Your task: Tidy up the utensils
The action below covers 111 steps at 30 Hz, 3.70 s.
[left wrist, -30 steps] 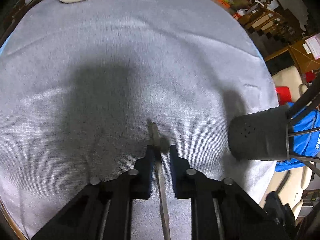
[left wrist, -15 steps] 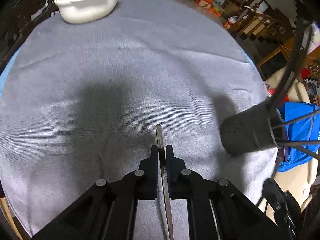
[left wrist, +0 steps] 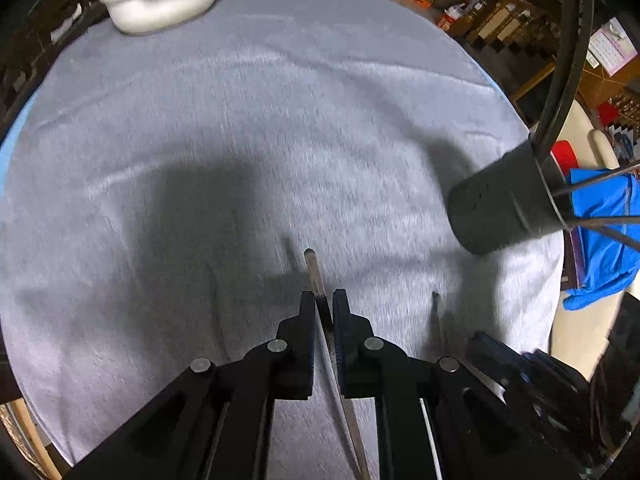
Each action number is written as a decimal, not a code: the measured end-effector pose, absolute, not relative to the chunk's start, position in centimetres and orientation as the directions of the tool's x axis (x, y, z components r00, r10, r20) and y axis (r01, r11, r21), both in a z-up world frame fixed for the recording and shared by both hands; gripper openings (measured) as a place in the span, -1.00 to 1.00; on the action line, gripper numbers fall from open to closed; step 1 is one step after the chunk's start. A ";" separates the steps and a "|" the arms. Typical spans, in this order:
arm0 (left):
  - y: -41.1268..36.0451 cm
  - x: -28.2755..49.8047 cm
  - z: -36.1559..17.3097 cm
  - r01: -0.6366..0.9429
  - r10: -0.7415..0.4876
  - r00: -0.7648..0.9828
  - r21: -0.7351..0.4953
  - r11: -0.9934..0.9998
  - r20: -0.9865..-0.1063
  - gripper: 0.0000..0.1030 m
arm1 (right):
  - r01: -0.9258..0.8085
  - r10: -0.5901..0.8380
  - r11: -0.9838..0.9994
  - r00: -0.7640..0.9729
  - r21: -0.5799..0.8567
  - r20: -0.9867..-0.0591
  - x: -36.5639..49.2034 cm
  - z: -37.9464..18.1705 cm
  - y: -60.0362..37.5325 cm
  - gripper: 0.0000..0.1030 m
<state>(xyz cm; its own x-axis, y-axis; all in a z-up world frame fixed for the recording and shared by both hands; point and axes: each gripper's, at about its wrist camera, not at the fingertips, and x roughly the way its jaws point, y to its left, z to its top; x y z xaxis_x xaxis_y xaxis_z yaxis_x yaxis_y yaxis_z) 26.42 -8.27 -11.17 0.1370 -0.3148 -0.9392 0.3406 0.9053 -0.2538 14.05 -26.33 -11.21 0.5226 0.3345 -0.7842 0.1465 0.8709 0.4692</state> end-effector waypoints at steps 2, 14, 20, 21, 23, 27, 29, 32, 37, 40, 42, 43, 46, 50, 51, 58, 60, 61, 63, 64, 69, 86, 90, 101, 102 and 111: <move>-8.2 26.3 -11.8 0.348 -0.309 0.120 -0.251 0.903 -0.944 -0.81 | 0.178 0.341 0.857 0.507 0.483 -0.792 14.2 -12.1 -26.9 -0.85; -6.0 26.3 -10.5 0.290 -0.330 0.148 -0.278 0.916 -0.932 -0.80 | 0.195 0.346 0.861 0.454 0.471 -0.821 14.5 -12.2 -26.9 -0.82; -4.9 24.9 -10.1 0.277 -0.314 0.175 -0.260 0.925 -0.933 -0.57 | 0.178 0.360 0.865 0.431 0.469 -0.827 14.9 -12.2 -25.7 -0.82; -4.3 24.5 -9.9 0.270 -0.310 0.184 -0.255 0.928 -0.933 -0.53 | 0.179 0.357 0.867 0.426 0.464 -0.831 14.9 -12.2 -25.5 -0.82; -3.4 23.4 -9.6 0.262 -0.296 0.220 -0.236 0.936 -0.929 -0.51 | 0.187 0.341 0.875 0.417 0.446 -0.843 15.0 -12.2 -25.4 -0.82; -3.2 21.2 -9.2 0.265 -0.234 0.314 -0.152 0.952 -0.920 -0.50 | 0.225 0.277 0.894 0.404 0.388 -0.872 14.6 -12.5 -26.0 -0.82; -2.9 20.3 -8.8 0.275 -0.205 0.360 -0.107 0.956 -0.910 -0.24 | 0.242 0.239 0.904 0.397 0.352 -0.886 14.2 -12.8 -26.5 -0.80; -3.0 19.1 -7.7 0.289 -0.163 0.457 -0.027 0.957 -0.874 0.06 | 0.245 0.242 0.900 0.404 0.360 -0.882 13.8 -13.0 -27.2 -0.81; -3.2 17.6 -5.9 0.304 -0.137 0.548 0.044 0.952 -0.825 0.06 | 0.255 0.241 0.896 0.410 0.364 -0.880 14.0 -13.1 -27.2 -0.80; -3.2 16.8 -5.0 0.300 -0.110 0.598 0.094 0.949 -0.794 0.10 | 0.263 0.268 0.872 0.448 0.412 -0.853 13.8 -13.5 -27.6 -0.80; -3.5 16.5 -4.8 0.294 -0.092 0.623 0.123 0.948 -0.777 0.14 | 0.274 0.290 0.849 0.473 0.452 -0.832 13.5 -13.8 -28.1 -0.80; -3.4 16.3 -4.6 0.291 -0.085 0.629 0.133 0.947 -0.773 0.14 | 0.278 0.295 0.842 0.480 0.462 -0.826 13.4 -13.9 -28.3 -0.80; -3.5 16.0 -4.6 0.289 -0.075 0.638 0.147 0.946 -0.766 0.14 | 0.274 0.289 0.841 0.500 0.466 -0.816 13.0 -13.9 -28.1 -0.80; -3.5 15.4 -4.3 0.285 -0.063 0.644 0.163 0.945 -0.762 0.14 | 0.270 0.289 0.844 0.498 0.463 -0.817 12.8 -13.6 -27.9 -0.80; -3.5 15.2 -4.2 0.283 -0.060 0.647 0.167 0.945 -0.760 0.14 | 0.282 0.299 0.835 0.487 0.472 -0.820 12.8 -13.6 -28.2 -0.80; -3.6 14.6 -3.5 0.270 -0.045 0.660 0.180 0.946 -0.750 0.14 | 0.200 0.198 0.888 0.646 0.414 -0.737 9.8 -9.0 -28.2 -0.80; -3.8 14.4 -3.4 0.269 -0.045 0.665 0.183 0.946 -0.746 0.14 | 0.160 0.152 0.913 0.720 0.376 -0.677 8.3 -6.6 -28.0 -0.80; -3.9 14.2 -3.1 0.271 -0.047 0.670 0.186 0.944 -0.741 0.14 | 0.144 0.127 0.923 0.761 0.357 -0.636 7.2 -5.3 -27.9 -0.80; -4.1 13.8 -2.8 0.276 -0.050 0.677 0.191 0.942 -0.734 0.14 | 0.119 0.097 0.933 0.826 0.339 -0.555 5.3 -3.2 -27.9 -0.80; -4.2 13.6 -2.6 0.277 -0.051 0.682 0.194 0.941 -0.729 0.14 | 0.105 0.075 0.937 0.870 0.332 -0.487 3.7 -2.0 -27.9 -0.80; -4.6 12.2 -1.4 0.279 -0.053 0.711 0.212 0.937 -0.702 0.14 | 0.070 0.043 0.936 0.949 0.344 -0.311 -0.8 0.9 -28.0 0.99; -4.2 9.9 1.5 0.249 -0.038 0.777 0.251 0.936 -0.628 0.15 | 0.085 -0.136 0.939 0.982 0.335 0.133 -10.4 8.0 -30.2 1.00; -3.9 9.9 1.9 0.241 -0.044 0.783 0.238 0.941 -0.621 0.15 | -0.042 0.054 0.937 0.998 0.348 -0.023 -7.7 7.5 -30.7 1.00; -3.2 10.5 1.7 0.236 -0.057 0.777 0.207 0.950 -0.627 0.15 | 0.047 0.169 0.908 0.868 0.415 -0.467 1.2 2.0 -28.0 1.00; -3.1 10.6 1.6 0.237 -0.057 0.774 0.205 0.950 -0.631 0.15 | 0.070 0.160 0.905 0.857 0.419 -0.490 1.8 1.3 -27.7 1.00; -2.4 12.2 -0.1 0.255 -0.084 0.724 0.152 0.955 -0.685 0.15 | 0.111 0.166 0.933 0.711 0.342 -0.683 4.9 -3.1 -25.6 1.00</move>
<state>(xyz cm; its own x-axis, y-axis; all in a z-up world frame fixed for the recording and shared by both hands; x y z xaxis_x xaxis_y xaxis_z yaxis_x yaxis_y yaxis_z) 12.22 -2.44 -0.08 0.7236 -0.0843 -0.6850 0.2549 0.9550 0.1517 4.88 -25.57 -3.12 0.7114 0.1659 -0.6829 0.1106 0.9332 0.3419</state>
